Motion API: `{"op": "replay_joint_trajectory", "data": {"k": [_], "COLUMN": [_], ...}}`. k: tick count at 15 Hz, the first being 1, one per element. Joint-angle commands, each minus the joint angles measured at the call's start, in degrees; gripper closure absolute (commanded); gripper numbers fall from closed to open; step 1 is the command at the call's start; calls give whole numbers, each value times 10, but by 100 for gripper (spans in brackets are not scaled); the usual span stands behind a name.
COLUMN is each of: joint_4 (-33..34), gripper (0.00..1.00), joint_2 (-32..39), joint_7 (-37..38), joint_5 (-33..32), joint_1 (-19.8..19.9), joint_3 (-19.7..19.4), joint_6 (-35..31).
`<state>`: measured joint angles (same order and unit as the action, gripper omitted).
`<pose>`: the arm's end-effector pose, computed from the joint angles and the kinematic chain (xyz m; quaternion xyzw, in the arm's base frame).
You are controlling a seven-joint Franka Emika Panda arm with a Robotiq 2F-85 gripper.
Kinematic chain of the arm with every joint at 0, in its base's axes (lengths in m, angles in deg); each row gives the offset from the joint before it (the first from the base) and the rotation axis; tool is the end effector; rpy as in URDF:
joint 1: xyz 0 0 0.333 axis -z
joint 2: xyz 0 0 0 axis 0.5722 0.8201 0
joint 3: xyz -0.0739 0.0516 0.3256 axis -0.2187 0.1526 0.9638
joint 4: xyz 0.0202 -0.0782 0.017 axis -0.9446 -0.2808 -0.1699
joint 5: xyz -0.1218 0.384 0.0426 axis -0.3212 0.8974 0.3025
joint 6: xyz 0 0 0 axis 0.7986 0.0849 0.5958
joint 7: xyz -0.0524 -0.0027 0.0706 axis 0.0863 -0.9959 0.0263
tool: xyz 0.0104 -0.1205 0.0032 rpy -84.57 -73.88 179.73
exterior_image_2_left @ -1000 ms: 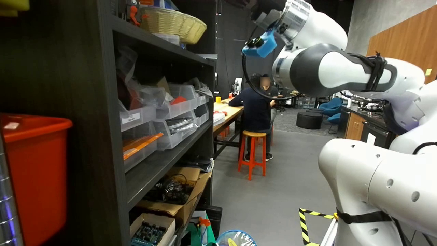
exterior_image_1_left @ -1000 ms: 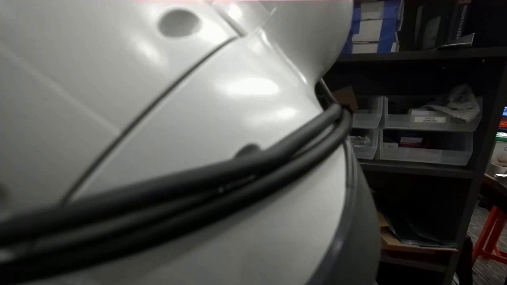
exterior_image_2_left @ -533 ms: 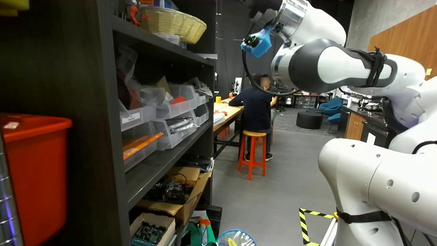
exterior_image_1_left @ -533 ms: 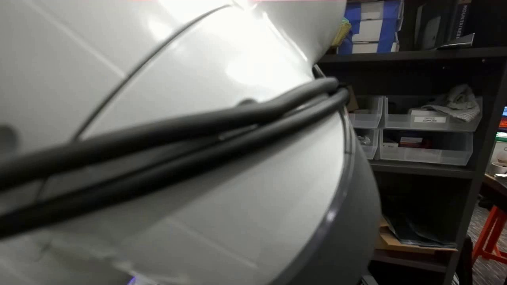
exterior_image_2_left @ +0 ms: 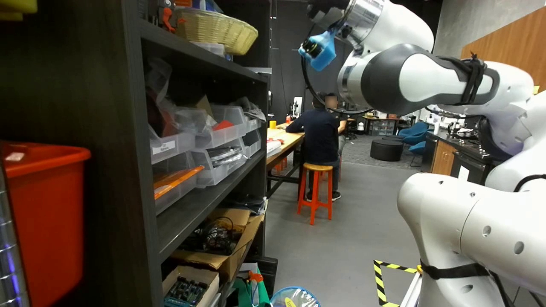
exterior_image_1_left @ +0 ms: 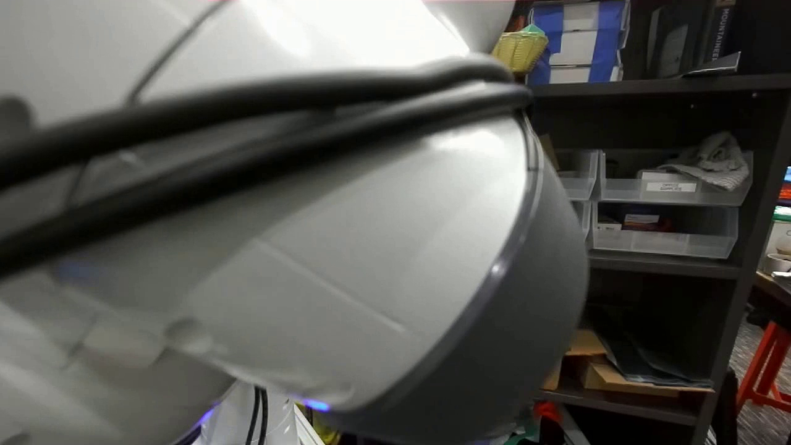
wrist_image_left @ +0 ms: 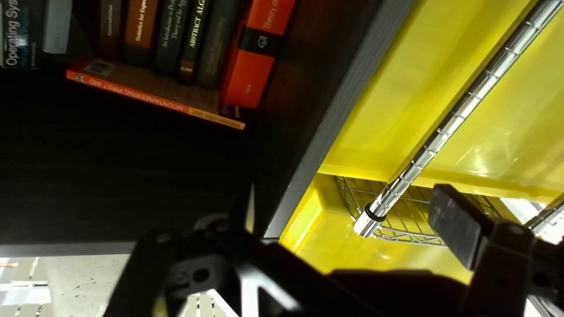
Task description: Pick the orange toy at the top shelf and place it in the basket next to it
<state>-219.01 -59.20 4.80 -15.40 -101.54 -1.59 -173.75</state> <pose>0.2522 0.0534 0.6733 -0.4642 -0.3546 -0.7763 0.2371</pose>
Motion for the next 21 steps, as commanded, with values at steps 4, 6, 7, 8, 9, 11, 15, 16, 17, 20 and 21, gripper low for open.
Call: {"op": "replay_joint_trajectory", "data": {"k": [4,6,7,8,9,11,15,16,17,20,21], "joint_4": [30,42,49,54,54,59,78,88,97,119,125], "gripper": [0,0,0,0,0,0,0,0,0,0,0], "joint_2": [59,73,79,87,93,112,146,150,153,156,155], "joint_7": [-38,-43,-48,-53,-89,-130,-233,-260,-288,-370,-398], "joint_5": [32,35,35,32,57,59,69,74,78,80,79], "joint_1": [19,29,33,35,35,35,36,33,29,19,17], "joint_3": [46,66,77,86,100,115,139,142,143,142,140], "joint_6": [-8,-8,-8,-8,-8,-8,-7,-6,-5,-5,-5]}}
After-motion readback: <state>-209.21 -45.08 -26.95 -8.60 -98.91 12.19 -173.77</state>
